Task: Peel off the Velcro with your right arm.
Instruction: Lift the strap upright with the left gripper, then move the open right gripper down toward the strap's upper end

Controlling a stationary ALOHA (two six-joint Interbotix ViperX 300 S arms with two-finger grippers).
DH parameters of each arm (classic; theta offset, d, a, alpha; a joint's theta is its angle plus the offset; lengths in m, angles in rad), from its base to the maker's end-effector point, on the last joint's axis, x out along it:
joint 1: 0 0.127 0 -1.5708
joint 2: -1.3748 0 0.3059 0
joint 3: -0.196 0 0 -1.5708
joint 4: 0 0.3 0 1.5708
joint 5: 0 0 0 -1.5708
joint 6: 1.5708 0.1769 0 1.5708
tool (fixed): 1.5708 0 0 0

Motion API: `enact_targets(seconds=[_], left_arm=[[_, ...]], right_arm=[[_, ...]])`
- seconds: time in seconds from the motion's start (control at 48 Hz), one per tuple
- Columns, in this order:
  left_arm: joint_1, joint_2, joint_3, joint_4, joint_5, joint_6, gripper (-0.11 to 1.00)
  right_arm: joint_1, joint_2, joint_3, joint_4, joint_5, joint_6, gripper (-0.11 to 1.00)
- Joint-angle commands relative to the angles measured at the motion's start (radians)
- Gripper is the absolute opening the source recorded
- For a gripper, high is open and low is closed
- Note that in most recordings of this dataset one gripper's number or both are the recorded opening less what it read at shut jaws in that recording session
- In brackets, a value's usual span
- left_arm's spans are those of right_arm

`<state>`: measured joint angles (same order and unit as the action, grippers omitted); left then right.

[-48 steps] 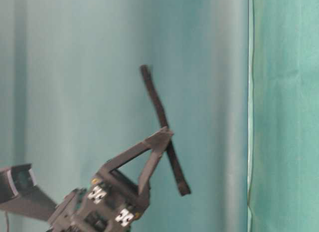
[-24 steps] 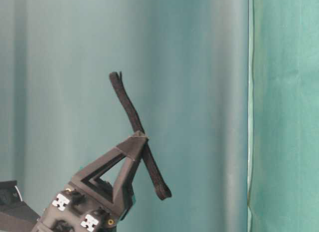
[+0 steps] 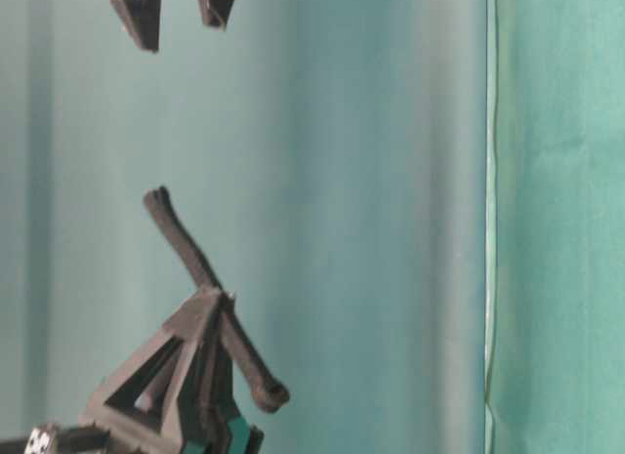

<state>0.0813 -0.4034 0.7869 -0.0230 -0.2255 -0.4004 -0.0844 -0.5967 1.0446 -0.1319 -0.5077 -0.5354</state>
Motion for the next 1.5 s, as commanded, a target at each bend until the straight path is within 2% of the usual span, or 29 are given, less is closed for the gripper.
enact_targets(seconds=[0.0, 0.292, 1.104, 1.479], left_arm=[[-0.002, -0.038, 0.018, -0.002, -0.044, -0.028, 0.1], [-0.012, -0.071, 0.075, -0.003, -0.097, -0.086, 0.1], [-0.015, -0.066, 0.098, -0.002, -0.114, -0.087, 0.1], [-0.014, -0.064, 0.101, -0.002, -0.114, -0.086, 0.1]], right_arm=[[-0.014, 0.014, -0.035, 0.003, -0.029, -0.011, 0.75], [-0.055, 0.104, -0.1, 0.003, -0.038, -0.017, 0.71], [-0.063, 0.334, -0.27, 0.0, -0.112, -0.021, 0.72], [-0.063, 0.382, -0.293, -0.002, -0.163, -0.021, 0.71]])
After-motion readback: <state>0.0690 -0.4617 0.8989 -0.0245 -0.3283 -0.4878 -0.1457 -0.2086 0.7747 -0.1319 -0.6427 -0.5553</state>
